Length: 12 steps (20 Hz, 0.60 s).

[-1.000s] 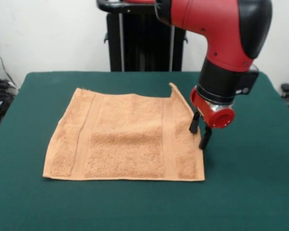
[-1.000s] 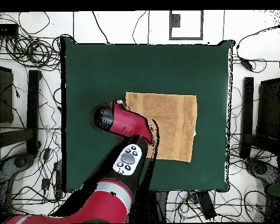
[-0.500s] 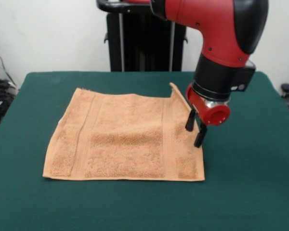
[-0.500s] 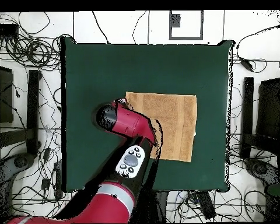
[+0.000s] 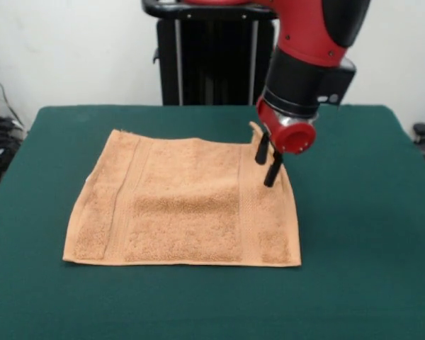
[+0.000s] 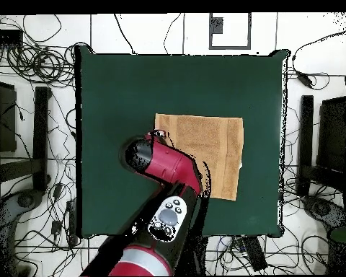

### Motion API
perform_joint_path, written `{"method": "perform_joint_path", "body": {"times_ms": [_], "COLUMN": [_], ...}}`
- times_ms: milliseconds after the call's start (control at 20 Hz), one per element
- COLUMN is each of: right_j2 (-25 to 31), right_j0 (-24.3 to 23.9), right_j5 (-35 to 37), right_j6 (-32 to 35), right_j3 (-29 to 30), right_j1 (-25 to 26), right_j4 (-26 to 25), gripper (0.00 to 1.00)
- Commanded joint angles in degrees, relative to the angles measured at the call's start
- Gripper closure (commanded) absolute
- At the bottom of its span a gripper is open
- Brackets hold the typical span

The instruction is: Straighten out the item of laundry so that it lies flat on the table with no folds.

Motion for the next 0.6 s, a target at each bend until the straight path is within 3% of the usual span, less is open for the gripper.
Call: {"method": "perform_joint_path", "body": {"times_ms": [50, 600], "right_j2": [3.91, 7.95], "right_j0": [0.13, 2.09], "right_j5": [3.95, -1.23], "right_j6": [9.72, 14.97], "right_j3": [9.87, 11.58], "right_j1": [-0.52, 1.81], "right_j4": [1.03, 7.28], "gripper": [0.0, 0.0]}}
